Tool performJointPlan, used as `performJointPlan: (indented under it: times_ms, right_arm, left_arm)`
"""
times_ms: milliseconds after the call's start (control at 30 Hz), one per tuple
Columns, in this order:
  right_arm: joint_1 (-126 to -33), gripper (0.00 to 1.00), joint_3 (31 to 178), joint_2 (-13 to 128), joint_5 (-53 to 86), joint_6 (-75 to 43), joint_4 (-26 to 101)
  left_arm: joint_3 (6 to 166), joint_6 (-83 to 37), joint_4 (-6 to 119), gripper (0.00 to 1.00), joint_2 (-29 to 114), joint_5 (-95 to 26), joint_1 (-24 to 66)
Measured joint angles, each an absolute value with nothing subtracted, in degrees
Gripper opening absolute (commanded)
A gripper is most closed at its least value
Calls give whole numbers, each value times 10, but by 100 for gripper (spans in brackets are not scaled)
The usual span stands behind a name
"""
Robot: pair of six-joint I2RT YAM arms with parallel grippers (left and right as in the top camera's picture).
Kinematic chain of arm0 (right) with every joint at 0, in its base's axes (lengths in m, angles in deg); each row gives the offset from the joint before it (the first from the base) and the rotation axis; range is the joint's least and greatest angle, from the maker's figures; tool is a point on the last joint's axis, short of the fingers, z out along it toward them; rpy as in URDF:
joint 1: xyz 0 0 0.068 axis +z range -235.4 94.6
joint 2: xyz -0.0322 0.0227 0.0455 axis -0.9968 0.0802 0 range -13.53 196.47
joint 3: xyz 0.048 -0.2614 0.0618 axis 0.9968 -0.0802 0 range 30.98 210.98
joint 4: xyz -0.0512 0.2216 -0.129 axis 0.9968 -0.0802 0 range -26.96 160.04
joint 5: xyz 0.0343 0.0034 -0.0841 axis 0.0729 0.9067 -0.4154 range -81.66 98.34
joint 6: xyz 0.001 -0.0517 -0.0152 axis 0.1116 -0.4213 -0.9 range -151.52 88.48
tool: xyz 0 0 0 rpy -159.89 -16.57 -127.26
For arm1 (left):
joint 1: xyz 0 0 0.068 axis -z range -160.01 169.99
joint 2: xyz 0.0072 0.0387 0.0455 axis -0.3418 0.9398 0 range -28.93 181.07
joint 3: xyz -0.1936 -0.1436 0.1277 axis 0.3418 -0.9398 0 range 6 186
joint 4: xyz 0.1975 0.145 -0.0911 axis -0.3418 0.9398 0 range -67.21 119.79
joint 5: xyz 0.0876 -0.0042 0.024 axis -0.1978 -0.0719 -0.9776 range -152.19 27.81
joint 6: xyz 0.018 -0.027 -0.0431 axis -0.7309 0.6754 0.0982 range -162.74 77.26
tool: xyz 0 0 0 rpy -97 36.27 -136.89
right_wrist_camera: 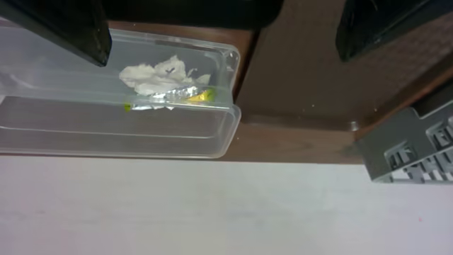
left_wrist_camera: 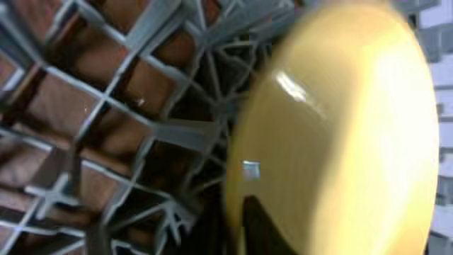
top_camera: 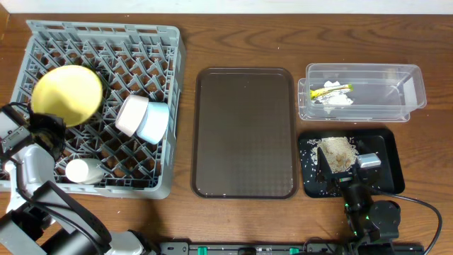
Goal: Sort waste into correct bins and load items into the dishwasher
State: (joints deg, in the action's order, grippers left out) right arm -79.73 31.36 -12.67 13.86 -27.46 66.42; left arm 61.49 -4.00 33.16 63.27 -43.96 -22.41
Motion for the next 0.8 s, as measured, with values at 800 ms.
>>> performJointPlan:
  times_ms: [800]
  right_arm:
    - [-797, 99, 314, -127, 139, -275, 664]
  left_arm:
    - [612, -464, 281, 8, 398, -612, -195]
